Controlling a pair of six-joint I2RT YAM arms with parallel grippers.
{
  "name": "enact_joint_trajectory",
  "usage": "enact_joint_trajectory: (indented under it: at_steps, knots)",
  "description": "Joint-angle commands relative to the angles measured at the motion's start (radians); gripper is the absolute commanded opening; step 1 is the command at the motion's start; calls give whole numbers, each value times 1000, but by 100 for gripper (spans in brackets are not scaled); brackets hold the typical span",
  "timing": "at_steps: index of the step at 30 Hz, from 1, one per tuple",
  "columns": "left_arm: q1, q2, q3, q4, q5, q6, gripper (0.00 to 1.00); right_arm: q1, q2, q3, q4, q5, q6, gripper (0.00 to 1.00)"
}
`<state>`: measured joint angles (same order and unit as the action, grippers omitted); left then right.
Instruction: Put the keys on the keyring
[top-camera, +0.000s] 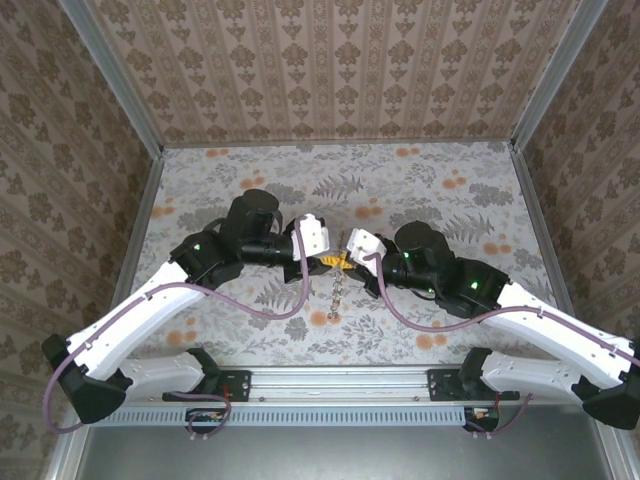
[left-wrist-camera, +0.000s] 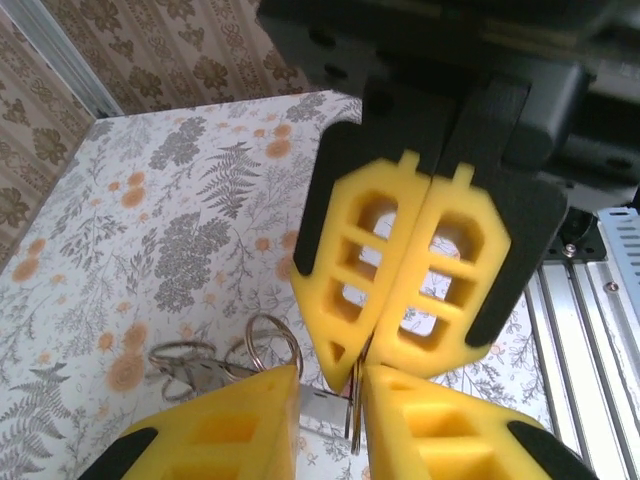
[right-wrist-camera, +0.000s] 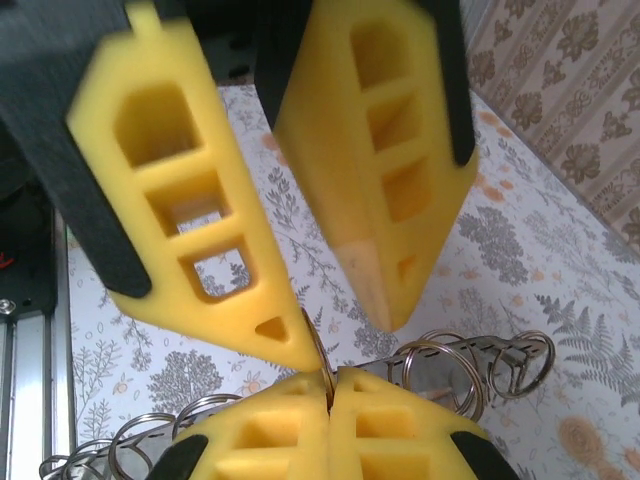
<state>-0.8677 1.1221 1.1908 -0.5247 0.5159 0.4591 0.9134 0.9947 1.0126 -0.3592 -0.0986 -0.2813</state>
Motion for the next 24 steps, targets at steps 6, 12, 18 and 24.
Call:
enact_joint_trajectory:
  at_steps: [6, 12, 18, 24]
  knots:
    - [15, -36, -31, 27, 41, -33, 25, -7, -25, 7, 64, -55, 18, 0]
    - [24, -28, -27, 48, 71, -27, 17, -4, -14, 9, 61, -64, 19, 0]
    - [27, -16, -20, 43, 94, -23, 0, -6, -16, 4, 66, -61, 16, 0]
    - [49, -67, -60, 104, 193, -70, 0, -7, -41, -27, 103, -52, 26, 9]
